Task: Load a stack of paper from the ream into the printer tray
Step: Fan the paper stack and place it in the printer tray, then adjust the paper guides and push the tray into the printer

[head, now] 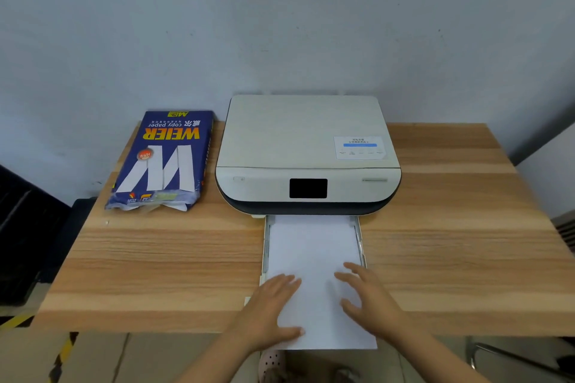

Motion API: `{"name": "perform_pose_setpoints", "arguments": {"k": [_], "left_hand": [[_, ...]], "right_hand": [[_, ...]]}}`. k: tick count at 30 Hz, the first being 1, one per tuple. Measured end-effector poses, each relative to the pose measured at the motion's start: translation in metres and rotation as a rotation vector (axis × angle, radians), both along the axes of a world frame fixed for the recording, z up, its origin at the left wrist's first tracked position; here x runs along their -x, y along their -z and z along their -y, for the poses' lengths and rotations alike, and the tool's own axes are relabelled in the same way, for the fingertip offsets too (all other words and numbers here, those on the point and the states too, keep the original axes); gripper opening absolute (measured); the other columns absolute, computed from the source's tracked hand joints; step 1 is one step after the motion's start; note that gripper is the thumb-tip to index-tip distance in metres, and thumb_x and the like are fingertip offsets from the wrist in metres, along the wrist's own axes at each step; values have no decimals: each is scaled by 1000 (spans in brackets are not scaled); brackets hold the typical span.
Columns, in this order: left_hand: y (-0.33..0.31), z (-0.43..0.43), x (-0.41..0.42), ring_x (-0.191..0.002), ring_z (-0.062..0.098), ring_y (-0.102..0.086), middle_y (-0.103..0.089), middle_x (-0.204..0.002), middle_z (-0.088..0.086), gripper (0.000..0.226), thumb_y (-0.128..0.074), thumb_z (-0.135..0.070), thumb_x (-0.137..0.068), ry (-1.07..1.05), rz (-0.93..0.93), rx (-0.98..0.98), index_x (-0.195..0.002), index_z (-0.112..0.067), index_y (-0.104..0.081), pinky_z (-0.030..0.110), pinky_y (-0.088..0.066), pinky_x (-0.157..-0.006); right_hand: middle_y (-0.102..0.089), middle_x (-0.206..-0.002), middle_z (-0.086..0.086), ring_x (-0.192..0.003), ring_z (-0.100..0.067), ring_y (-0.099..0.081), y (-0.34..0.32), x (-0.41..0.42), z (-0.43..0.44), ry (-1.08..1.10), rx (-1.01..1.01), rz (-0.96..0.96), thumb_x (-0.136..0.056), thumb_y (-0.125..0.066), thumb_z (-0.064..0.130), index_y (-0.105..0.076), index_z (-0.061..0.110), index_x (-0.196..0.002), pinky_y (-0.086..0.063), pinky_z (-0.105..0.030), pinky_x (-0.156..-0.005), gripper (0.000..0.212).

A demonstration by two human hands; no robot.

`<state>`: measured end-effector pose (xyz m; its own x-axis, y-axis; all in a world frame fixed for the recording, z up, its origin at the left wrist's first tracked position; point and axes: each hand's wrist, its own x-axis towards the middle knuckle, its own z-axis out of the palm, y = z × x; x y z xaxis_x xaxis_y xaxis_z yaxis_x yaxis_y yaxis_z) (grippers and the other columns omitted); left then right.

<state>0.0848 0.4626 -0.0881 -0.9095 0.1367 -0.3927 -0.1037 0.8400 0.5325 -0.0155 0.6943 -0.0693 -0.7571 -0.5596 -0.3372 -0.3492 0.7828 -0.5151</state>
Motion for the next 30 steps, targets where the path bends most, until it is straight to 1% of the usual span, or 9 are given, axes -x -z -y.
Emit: {"name": "perform_pose_setpoints", "arguments": {"k": [2, 4, 5, 7, 11, 16, 21, 25, 30], "left_hand": [[-1, -8, -10, -146, 10, 9, 5, -160, -13, 101, -57, -69, -74, 117, 66, 49, -149, -35, 1, 34, 1, -118], [0, -12, -16, -145, 12, 15, 12, -160, -11, 104, -59, -68, -74, 179, 103, 83, -149, -34, 5, 39, 3, -120], [2, -14, -17, -145, 12, 17, 15, -159, -10, 104, -61, -65, -75, 189, 111, 96, -149, -34, 6, 41, 3, -120], [5, -15, -18, -145, 13, 18, 17, -159, -10, 102, -63, -58, -78, 199, 99, 130, -149, -33, 6, 40, 4, -119], [10, -16, -18, -146, 14, 13, 12, -160, -7, 93, -63, -46, -84, 205, 45, 191, -150, -30, 2, 35, 3, -117], [9, -15, -14, -147, 15, 10, 9, -161, -5, 86, -60, -42, -88, 203, 47, 217, -151, -29, -3, 34, -1, -118], [5, -10, -2, -148, 16, 4, 2, -161, -2, 77, -57, -38, -91, 147, 14, 219, -151, -28, -10, 30, -1, -117], [-1, -6, 10, -148, 16, -1, -4, -161, -1, 70, -53, -40, -93, 103, 4, 211, -150, -26, -15, 29, -3, -117], [-1, -4, 15, -147, 16, -5, -7, -161, -1, 67, -52, -41, -94, 76, 1, 223, -150, -26, -19, 30, -6, -118]], "right_hand": [[-15, -155, 11, -144, -14, -13, 2, -13, -7, -171, -60, 11, -85, -55, 48, -32, 39, -141, -12, -32, -119, 62], [-5, -157, 12, -145, -15, -3, 6, -22, -13, -270, -124, 33, -78, -55, 59, -21, 41, -144, -4, -34, -119, 77], [0, -158, 10, -145, -15, 1, 8, -25, -15, -292, -154, 51, -75, -57, 61, -17, 41, -145, 0, -34, -117, 83], [6, -159, 8, -146, -16, 7, 10, -27, -16, -318, -194, 71, -73, -62, 59, -11, 41, -146, 2, -35, -116, 91], [7, -160, 4, -146, -19, 7, 11, -27, -16, -353, -224, 17, -81, -61, 46, -11, 38, -147, 0, -36, -117, 83], [4, -160, 4, -146, -19, 4, 9, -22, -17, -338, -221, 34, -83, -58, 49, -16, 37, -147, -5, -37, -118, 77], [-7, -160, -2, -146, -19, -6, 6, -7, -11, -281, -207, 15, -83, -59, 49, -23, 30, -147, -10, -34, -118, 76], [-10, -160, 0, -146, -21, -8, 2, 3, -5, -213, -205, 32, -84, -59, 49, -23, 31, -147, -11, -35, -118, 75], [-12, -159, 0, -146, -20, -10, 2, 9, -2, -207, -220, 27, -85, -58, 48, -24, 30, -147, -13, -33, -118, 73]]}}
